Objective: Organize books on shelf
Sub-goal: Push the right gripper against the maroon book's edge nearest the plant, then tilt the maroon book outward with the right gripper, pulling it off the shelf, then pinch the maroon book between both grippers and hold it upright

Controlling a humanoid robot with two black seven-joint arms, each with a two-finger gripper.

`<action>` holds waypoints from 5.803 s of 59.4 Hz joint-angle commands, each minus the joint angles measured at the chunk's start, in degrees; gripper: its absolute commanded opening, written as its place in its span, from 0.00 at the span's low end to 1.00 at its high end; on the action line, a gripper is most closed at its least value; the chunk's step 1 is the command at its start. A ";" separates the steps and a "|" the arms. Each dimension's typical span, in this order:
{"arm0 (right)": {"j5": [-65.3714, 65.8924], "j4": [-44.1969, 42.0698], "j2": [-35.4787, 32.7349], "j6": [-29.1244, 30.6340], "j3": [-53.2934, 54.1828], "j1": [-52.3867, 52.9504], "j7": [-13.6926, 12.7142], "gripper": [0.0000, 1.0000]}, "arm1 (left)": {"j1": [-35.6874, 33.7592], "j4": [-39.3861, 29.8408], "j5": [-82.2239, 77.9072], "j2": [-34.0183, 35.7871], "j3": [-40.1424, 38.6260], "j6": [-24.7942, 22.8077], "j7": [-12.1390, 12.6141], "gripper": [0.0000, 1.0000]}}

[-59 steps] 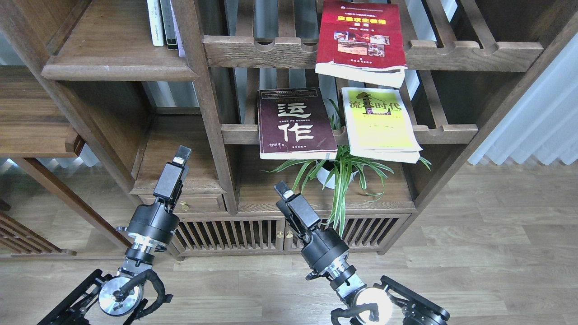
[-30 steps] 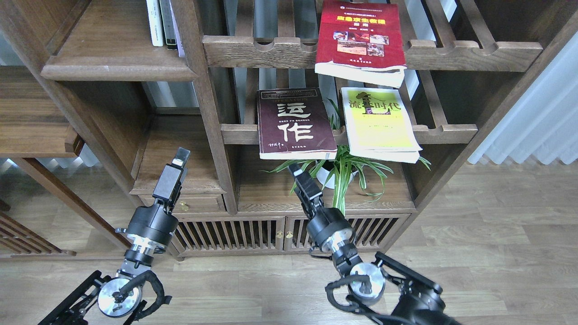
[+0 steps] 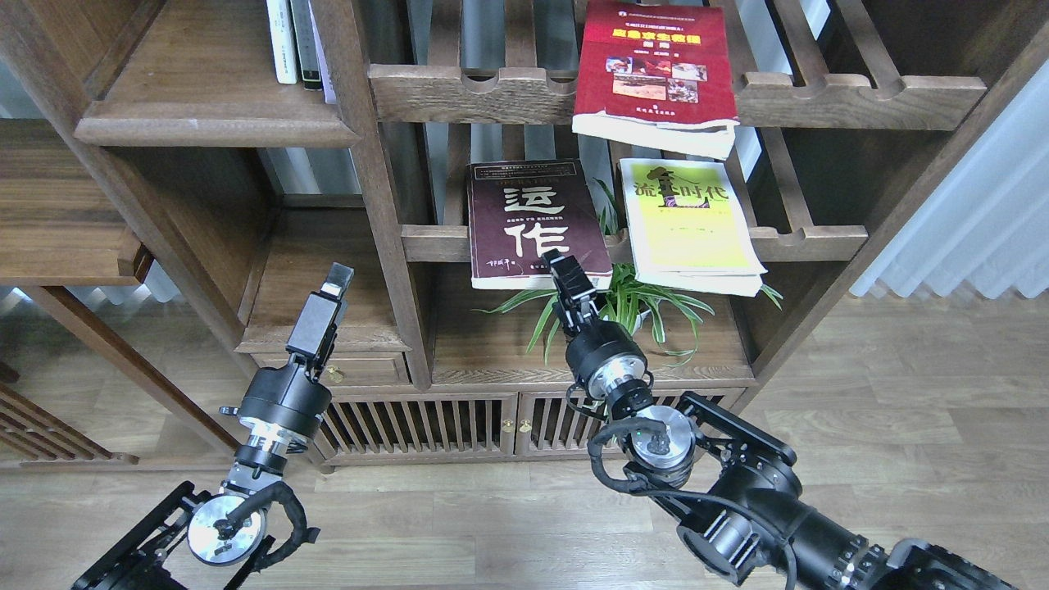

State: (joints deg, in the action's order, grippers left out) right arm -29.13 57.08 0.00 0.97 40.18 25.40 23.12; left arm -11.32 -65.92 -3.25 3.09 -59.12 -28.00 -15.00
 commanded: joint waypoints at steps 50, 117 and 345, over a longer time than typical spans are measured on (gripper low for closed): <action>-3.66 -5.40 0.00 -3.96 -0.10 5.19 -0.80 0.79 | 0.07 0.27 0.00 -0.19 0.24 0.00 0.24 1.00; -3.48 1.27 0.00 1.05 1.31 2.91 -0.27 0.04 | -0.20 0.79 0.97 0.08 -0.55 0.00 -0.47 1.00; 3.99 21.50 -12.13 27.03 -5.63 -22.50 -16.88 0.08 | 0.77 -11.78 19.07 15.02 24.76 0.00 0.59 0.65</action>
State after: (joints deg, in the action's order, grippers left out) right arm -25.14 78.87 -12.48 28.01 34.54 2.91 6.29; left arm -10.55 -77.78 15.82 18.09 -34.56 -28.00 -14.41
